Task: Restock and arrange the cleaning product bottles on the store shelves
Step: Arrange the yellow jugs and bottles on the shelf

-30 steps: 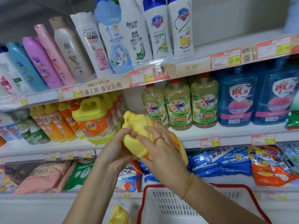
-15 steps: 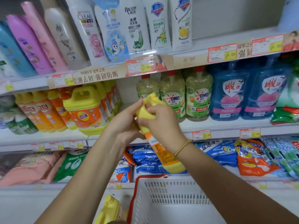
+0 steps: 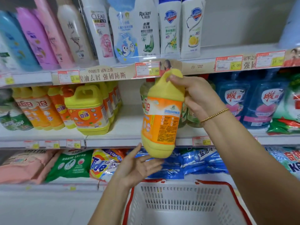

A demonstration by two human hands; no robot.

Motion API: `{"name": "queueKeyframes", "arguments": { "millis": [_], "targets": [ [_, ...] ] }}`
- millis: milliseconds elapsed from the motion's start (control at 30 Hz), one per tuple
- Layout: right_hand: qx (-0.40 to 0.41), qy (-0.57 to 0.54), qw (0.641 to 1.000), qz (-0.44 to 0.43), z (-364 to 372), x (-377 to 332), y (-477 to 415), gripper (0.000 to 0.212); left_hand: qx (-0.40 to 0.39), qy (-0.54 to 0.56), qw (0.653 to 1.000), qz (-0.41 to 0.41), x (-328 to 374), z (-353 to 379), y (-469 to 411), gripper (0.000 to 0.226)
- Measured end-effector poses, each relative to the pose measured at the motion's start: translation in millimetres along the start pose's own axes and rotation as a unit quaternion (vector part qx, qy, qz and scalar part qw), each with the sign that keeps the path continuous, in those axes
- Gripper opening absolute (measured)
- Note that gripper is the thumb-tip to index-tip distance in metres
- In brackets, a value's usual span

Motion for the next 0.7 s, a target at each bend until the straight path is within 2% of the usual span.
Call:
{"name": "queueKeyframes", "arguments": {
  "millis": [67,100,200,333,433,500,567,633,700],
  "targets": [
    [0.008,-0.080,0.997,0.018,-2,6,-5,0.012,-0.133,0.092,0.986,0.035,6,20,8,0.082],
    [0.012,-0.117,0.993,0.027,-3,11,-6,0.009,-0.173,0.110,0.976,0.068,12,27,15,0.083],
    [0.010,-0.189,0.981,0.040,-5,21,-4,0.014,-0.179,0.104,0.967,0.146,24,30,30,0.097],
    [0.037,-0.193,0.979,0.053,-12,35,1,0.025,-0.139,0.089,0.960,0.227,22,20,34,0.110],
    [0.045,-0.050,0.997,0.047,-17,49,13,0.016,-0.050,0.015,0.949,0.312,28,10,41,0.110],
    [0.018,-0.002,0.998,0.063,-11,59,25,0.017,0.042,-0.032,0.926,0.375,35,-2,53,0.102],
    [0.018,-0.024,0.994,0.108,-4,71,34,0.016,0.114,-0.075,0.897,0.420,37,-9,62,0.089],
    [0.035,-0.054,0.985,0.161,-2,84,38,0.033,0.157,-0.112,0.875,0.445,34,-12,68,0.093],
    [0.035,-0.043,0.981,0.187,4,95,41,0.038,0.185,-0.144,0.855,0.464,30,-14,74,0.101]
  ]
}}
Point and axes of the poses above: each hand's wrist, its own y-axis away from the middle knuckle, its own z-axis out of the palm, x = y × z, the point moved 7 cm from there along -y, towards the middle knuckle, and after that the axes turned 14 degrees about -z, right-handed, at the moved point
